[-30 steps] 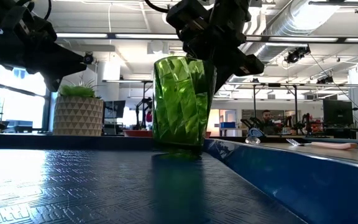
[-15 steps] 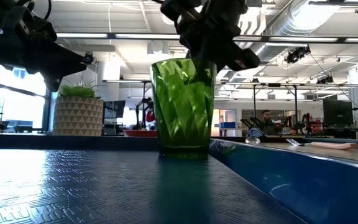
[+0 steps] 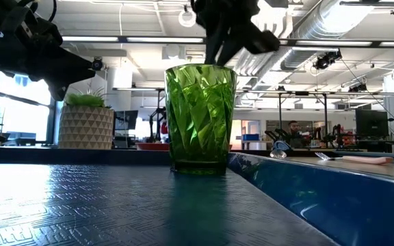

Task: Pick and place plate/cup/fork/spoon on tray
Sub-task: Move the blue tray to the center of the table

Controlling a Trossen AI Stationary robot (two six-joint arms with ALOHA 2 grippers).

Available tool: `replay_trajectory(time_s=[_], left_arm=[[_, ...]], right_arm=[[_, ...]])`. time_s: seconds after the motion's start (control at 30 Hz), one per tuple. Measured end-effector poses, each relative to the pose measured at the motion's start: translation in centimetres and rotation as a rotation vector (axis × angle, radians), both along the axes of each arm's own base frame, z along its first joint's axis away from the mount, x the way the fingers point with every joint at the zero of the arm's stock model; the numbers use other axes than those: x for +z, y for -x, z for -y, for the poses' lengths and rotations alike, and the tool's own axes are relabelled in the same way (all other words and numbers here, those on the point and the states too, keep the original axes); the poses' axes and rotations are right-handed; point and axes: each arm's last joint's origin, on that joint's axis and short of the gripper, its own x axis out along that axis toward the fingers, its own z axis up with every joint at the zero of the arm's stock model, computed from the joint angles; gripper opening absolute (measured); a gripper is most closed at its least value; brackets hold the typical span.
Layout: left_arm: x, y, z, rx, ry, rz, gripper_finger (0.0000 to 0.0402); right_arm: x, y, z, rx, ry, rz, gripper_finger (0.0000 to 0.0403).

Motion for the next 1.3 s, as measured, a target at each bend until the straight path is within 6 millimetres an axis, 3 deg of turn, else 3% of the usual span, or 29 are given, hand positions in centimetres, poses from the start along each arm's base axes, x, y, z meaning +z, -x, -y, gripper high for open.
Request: replay_trajectory(time_s=[0.37, 0.6, 0.8, 1.0, 1.3], left_arm=[[0.0, 0.0, 0.0, 0.0, 0.0, 0.0, 0.0099], [0.0, 0.0, 0.0, 0.0, 0.0, -0.001, 0.0099], [0.0, 0.0, 0.0, 0.0, 0.001, 0.0, 0.0099], [0.0, 0.0, 0.0, 0.0, 0.001, -0.001, 0.0099], [0.0, 0.0, 0.0, 0.0, 0.001, -0.001, 0.0099]], right_arm=[[7.1, 0.6, -0.9, -0.037, 0.163, 0.122, 0.0069], [9.3, 2.7, -3.0, -0.092, 0.309, 0.097, 0.0069], [9.0, 5.4, -5.3, -0.181, 0.414, -0.035, 0.0069], [8.1, 6.2, -7.5, -0.224, 0.401, -0.026, 0.0069], [4.4, 7.5, -10.3, -0.321, 0.293, -0.164, 0.0069]])
